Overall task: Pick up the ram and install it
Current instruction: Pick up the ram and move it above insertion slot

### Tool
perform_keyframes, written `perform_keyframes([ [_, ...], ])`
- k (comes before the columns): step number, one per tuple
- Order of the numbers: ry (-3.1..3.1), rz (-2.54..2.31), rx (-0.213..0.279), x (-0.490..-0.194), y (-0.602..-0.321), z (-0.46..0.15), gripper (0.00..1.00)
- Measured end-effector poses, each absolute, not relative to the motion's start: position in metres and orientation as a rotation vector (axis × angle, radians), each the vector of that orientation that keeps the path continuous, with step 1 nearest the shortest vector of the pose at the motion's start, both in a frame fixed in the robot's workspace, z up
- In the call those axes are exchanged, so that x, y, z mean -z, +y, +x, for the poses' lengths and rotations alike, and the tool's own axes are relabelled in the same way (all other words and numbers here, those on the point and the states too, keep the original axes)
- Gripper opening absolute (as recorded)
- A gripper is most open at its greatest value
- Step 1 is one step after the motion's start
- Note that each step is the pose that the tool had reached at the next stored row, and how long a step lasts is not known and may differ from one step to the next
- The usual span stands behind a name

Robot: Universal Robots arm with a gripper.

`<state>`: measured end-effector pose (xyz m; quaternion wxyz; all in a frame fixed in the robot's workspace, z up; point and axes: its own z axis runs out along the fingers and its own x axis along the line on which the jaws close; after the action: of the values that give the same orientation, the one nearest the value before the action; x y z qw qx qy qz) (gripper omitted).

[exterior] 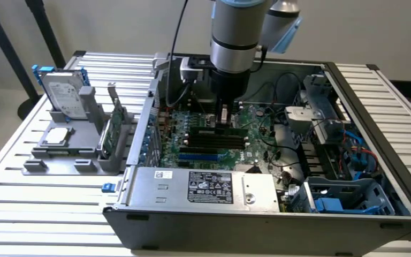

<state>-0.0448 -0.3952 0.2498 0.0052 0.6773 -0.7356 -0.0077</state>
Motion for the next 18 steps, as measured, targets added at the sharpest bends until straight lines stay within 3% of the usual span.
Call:
perform_keyframes([
  [18, -2.296, 2.114, 0.006, -0.2405, -0.3952, -0.0449, 0.14],
])
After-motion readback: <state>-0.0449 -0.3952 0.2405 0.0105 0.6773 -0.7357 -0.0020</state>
